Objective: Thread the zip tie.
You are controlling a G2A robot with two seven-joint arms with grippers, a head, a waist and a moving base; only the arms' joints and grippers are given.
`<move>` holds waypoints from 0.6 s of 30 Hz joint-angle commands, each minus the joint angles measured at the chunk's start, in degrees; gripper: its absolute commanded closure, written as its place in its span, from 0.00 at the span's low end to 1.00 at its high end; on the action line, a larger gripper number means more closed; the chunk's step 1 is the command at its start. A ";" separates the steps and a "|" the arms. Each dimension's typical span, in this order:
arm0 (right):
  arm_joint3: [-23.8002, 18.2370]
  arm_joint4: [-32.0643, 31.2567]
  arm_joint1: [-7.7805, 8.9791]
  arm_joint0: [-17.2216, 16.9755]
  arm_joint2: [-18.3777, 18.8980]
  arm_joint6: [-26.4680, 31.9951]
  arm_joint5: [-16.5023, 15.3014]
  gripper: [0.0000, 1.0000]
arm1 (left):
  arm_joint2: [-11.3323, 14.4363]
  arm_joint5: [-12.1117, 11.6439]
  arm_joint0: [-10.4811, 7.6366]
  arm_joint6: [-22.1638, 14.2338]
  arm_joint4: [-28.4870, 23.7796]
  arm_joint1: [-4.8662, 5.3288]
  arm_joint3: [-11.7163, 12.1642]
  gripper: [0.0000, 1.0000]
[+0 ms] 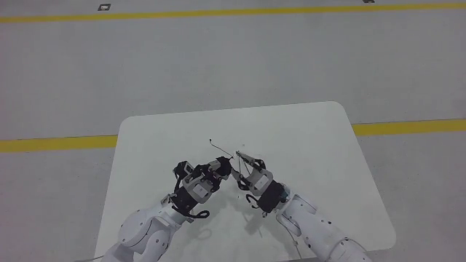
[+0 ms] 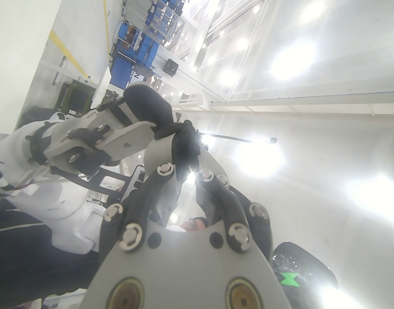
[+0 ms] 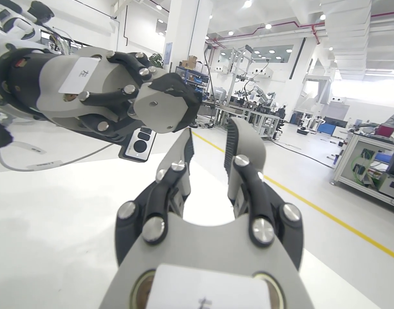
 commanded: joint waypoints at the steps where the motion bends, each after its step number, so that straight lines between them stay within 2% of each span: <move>1: -0.15 0.00 0.00 -0.01 0.09 0.06 -0.08 0.55 | 0.00 0.00 0.00 0.00 0.00 0.00 0.00 1.00; 3: -0.29 0.00 -0.01 0.02 0.10 0.15 -0.12 0.56 | 0.00 0.00 0.00 0.00 0.00 0.00 0.00 1.00; 12: -0.85 0.00 -0.04 0.16 0.27 -0.24 0.30 0.72 | 0.00 0.00 0.00 0.00 0.00 0.00 0.00 1.00; 18: -0.96 0.00 0.13 -0.15 0.91 -0.92 0.32 0.76 | 0.00 0.00 0.00 0.00 0.00 0.00 0.00 1.00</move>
